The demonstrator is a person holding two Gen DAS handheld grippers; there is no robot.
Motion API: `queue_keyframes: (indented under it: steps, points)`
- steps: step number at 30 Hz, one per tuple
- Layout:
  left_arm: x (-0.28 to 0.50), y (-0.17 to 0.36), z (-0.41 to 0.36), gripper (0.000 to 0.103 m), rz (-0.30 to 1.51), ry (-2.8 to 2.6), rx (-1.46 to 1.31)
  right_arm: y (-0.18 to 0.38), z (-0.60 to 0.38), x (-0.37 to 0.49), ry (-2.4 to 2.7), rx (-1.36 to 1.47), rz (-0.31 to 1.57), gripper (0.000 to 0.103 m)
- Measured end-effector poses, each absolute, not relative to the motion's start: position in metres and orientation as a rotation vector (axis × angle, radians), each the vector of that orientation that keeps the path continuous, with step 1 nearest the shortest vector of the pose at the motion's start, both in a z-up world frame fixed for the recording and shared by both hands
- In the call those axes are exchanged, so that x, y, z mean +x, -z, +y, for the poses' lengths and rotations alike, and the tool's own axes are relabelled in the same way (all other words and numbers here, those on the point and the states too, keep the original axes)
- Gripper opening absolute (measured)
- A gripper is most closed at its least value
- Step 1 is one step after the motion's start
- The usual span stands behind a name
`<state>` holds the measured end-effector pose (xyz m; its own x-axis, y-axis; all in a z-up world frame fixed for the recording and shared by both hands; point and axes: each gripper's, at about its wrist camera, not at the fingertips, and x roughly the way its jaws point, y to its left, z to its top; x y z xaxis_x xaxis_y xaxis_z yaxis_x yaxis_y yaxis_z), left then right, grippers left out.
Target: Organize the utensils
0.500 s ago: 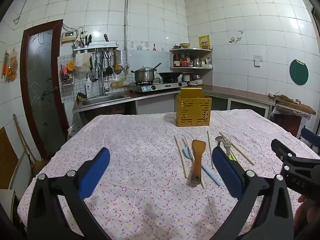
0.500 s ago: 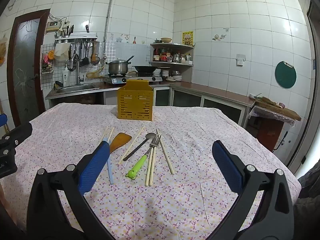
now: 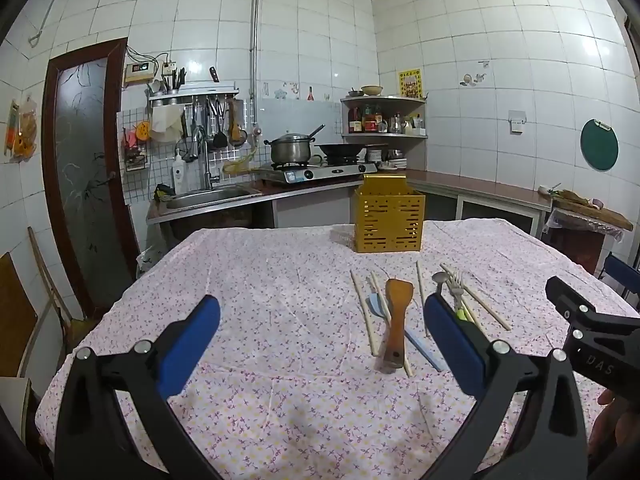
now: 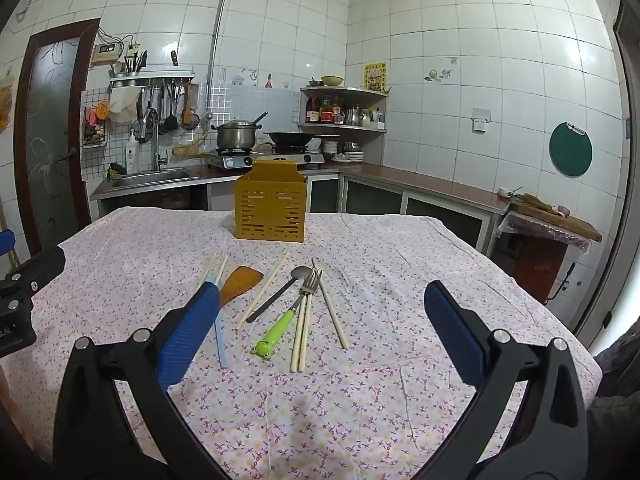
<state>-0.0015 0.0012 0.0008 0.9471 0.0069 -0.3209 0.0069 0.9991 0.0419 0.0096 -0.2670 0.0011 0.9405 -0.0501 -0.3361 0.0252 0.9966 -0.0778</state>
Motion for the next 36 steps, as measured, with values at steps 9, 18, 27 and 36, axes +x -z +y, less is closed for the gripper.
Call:
queue_keyframes:
  steps: [9,18,27,36]
  points:
    - [-0.0002,0.0006,0.0007,0.100,0.322,0.002,0.044,-0.0033,-0.2670,0.0090,0.038,-0.074,0.344,0.099]
    - [-0.0009,-0.0007,-0.0013,0.100,0.319,0.002,0.044,-0.0090,-0.2681,0.0081,0.038,-0.076,0.342,0.099]
    - [-0.0010,-0.0022,-0.0044,0.100,0.320,0.006,0.043,-0.0081,-0.2679,0.0081,0.041,-0.076,0.338,0.099]
    - [-0.0012,-0.0049,-0.0041,0.100,0.317,0.005,0.039,-0.0080,-0.2689,0.0087,0.041,-0.074,0.336,0.099]
